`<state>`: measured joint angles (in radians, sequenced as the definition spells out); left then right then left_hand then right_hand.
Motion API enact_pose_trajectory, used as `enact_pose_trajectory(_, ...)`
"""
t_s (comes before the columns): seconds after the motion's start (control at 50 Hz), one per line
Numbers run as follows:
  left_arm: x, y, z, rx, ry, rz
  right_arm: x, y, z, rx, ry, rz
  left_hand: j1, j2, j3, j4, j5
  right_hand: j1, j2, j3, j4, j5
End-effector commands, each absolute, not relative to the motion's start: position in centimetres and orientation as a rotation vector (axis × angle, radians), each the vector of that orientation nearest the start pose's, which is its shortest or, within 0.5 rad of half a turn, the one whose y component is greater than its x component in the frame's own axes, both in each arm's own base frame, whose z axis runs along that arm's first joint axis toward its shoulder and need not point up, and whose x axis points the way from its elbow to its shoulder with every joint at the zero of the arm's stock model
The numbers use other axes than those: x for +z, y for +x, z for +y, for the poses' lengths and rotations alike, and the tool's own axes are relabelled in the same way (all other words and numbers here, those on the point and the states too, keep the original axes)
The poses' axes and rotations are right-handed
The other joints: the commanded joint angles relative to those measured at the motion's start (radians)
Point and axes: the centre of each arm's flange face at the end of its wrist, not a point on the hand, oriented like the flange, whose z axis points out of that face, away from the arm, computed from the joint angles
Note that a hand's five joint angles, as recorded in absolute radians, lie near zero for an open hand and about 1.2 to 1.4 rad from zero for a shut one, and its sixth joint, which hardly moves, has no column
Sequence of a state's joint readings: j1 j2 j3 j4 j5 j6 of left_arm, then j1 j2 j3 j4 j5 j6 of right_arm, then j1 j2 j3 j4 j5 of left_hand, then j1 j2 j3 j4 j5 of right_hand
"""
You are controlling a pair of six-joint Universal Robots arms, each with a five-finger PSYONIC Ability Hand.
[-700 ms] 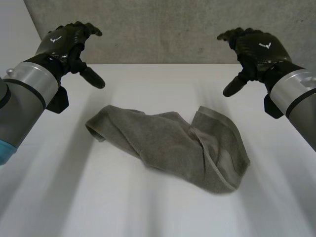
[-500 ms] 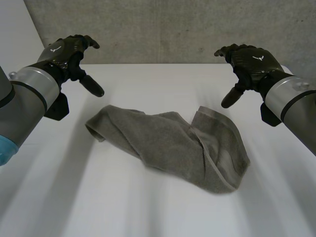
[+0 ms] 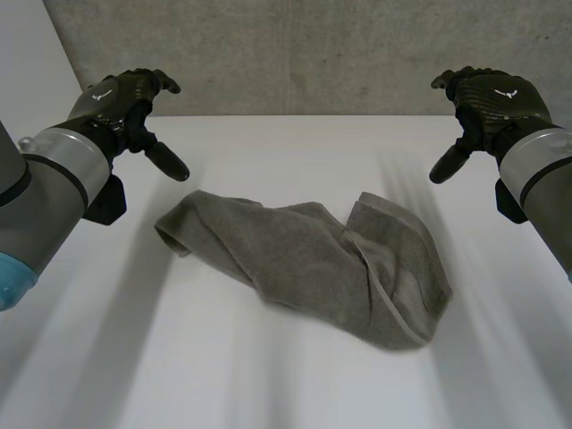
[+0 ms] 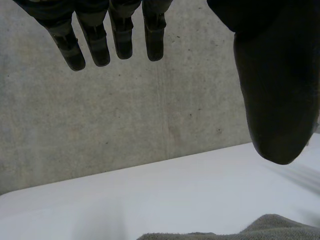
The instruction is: Fold the towel.
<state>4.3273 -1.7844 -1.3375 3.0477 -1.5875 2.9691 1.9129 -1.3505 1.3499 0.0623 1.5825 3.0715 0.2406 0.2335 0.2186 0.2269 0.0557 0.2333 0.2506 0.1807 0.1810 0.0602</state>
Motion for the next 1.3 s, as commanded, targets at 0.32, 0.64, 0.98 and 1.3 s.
enact_pose_trajectory(0.32,27.1,-28.5,-28.1,-2.361,0.656,2.766,31.1,24.3,-24.3,-1.731,-0.805,2.137,-0.059,-0.052,-0.044,-0.052,-0.049,-0.059,-0.076,-0.006,-0.007,-0.060)
enact_pose_trajectory(0.64,17.0,-33.4,-31.0,-2.114,1.295,2.687,20.7,23.4,-22.1,-1.514,-0.692,2.290,-0.039,-0.032,-0.044,-0.052,-0.029,-0.059,-0.076,-0.006,-0.007,-0.060)
enact_pose_trajectory(0.98,12.1,-33.8,-30.5,-1.905,1.410,2.635,12.3,25.3,-23.7,-1.323,-0.556,2.384,0.909,0.916,-0.044,-0.052,0.920,0.530,0.512,-0.006,-0.007,0.528)
enact_pose_trajectory(1.3,15.6,-28.1,-22.8,-1.665,1.209,2.737,17.9,28.2,-28.4,-1.569,-0.825,2.069,0.998,1.005,-0.044,-0.052,1.008,1.163,1.146,-0.006,-0.007,1.162)
